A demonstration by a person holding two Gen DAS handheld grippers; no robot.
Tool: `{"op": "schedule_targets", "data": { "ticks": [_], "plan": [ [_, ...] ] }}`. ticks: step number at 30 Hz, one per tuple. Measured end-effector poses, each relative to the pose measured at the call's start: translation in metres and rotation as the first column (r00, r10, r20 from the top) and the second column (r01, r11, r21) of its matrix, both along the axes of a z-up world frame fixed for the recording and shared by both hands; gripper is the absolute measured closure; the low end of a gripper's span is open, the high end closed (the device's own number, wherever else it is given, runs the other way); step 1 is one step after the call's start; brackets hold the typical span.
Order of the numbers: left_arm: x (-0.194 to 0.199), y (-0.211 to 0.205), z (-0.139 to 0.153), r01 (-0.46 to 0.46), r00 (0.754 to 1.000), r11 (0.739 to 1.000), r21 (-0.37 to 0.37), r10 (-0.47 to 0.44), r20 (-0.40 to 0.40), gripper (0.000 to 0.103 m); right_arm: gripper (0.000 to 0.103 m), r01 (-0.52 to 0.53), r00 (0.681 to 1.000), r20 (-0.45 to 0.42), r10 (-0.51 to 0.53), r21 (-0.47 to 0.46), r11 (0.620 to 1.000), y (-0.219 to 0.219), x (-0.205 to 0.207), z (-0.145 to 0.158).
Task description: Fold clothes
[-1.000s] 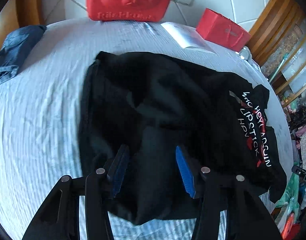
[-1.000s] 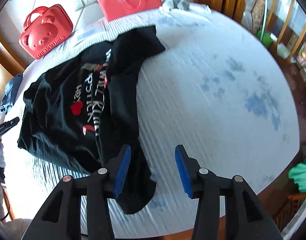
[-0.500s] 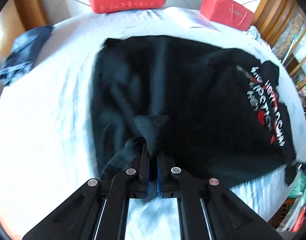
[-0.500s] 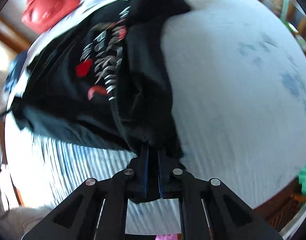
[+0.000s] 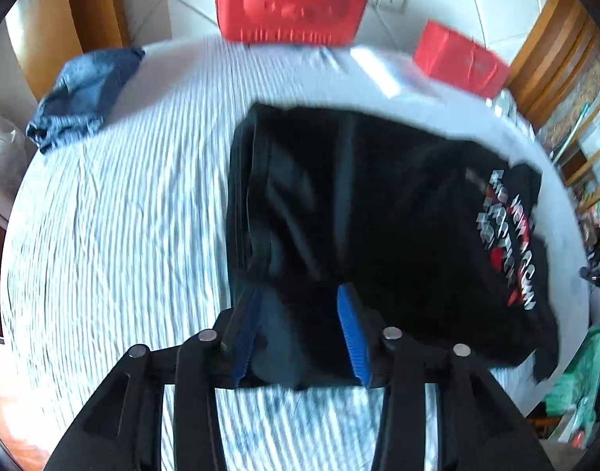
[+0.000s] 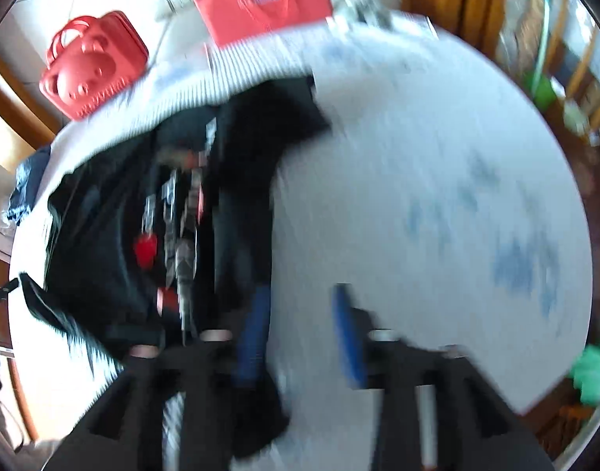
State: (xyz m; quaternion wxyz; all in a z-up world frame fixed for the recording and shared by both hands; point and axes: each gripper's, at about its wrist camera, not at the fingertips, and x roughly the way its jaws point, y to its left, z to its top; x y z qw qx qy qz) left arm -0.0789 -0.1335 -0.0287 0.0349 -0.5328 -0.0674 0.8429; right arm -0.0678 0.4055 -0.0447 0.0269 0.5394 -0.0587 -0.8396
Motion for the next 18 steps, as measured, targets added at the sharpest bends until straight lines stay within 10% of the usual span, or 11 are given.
{"op": "schedule_targets", "data": {
  "ticks": [5, 18],
  "plan": [
    [-0.03, -0.021, 0.025, -0.075, 0.995, 0.997, -0.005, 0.075, -0.063, 0.054, 0.05, -0.016, 0.999, -0.04, 0.013, -0.062, 0.998, 0.012, -0.078, 0.007],
    [-0.196, -0.025, -0.074, -0.087, 0.992, 0.995, 0.039, 0.082, 0.101, 0.054, 0.05, 0.063, 0.994, 0.099, -0.049, -0.134, 0.989, 0.009, -0.213, -0.027]
  ]
}}
